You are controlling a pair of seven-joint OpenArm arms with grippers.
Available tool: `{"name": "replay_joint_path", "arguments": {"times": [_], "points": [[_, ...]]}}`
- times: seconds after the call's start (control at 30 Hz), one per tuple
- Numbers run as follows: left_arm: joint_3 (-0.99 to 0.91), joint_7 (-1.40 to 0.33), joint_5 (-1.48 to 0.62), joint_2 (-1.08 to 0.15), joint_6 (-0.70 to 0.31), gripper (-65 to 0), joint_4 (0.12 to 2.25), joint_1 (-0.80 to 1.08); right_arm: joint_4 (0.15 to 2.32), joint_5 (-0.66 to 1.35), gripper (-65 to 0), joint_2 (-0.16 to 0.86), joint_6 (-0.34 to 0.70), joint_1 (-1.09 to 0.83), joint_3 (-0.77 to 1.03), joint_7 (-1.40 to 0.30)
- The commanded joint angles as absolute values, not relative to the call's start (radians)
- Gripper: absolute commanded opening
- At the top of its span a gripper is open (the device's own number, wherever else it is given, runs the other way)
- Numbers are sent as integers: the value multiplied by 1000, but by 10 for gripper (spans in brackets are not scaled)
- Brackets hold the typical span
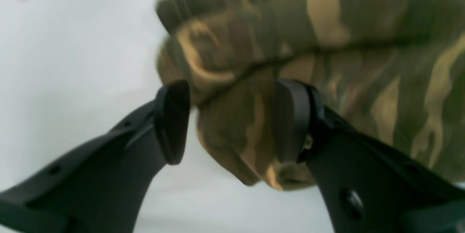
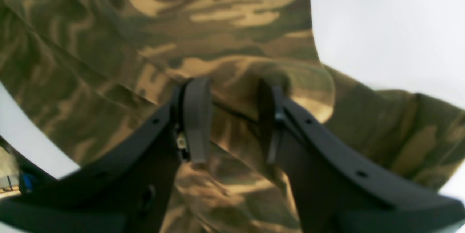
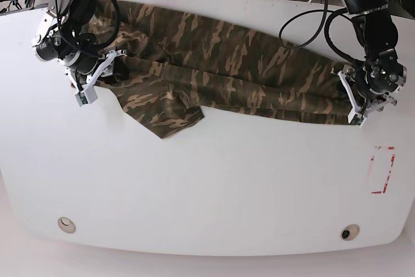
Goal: Fold the T-shirt properly
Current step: 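Release with the right gripper and grasp the protruding sleeve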
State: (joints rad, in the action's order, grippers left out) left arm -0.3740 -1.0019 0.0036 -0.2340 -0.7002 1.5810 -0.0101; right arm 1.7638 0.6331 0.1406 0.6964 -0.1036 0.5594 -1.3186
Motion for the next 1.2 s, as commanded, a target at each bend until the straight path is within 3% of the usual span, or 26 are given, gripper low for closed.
{"name": "replay_joint_path", "arguments": {"times": [0.0,0.23,0.43,0.57,0.73,0.8,0.97,1.17], "points": [[-386,-986,-4,-265,-698,-318,1601,-2,1704,601,-449,189,698,-82,538,-1303],[-426,-986,-5,-278,-698,-318,1598,45,1297,582,-449,358,698,56,337,-1158],[-426,-986,-5,-277,-698,-318,1593,77,1072,581,-449,433,698,203,145,-990],[-427,-986,-5,-272,-698,-318,1596,99,984,584,-449,460,698,278,105,-987],[-427,-986,-5,-272,-698,-318,1598,101,1082,585,-441,466,698,278,140,-1006],[-427,-986,-5,-272,-698,-318,1593,101,1148,585,-396,466,698,275,162,-1041],[-420,-986,-5,-271,-698,-318,1600,97,1279,585,-203,426,698,262,300,-1145],[-418,-986,-7,-271,-698,-318,1600,96,1349,585,-166,384,698,254,398,-1182]]}}
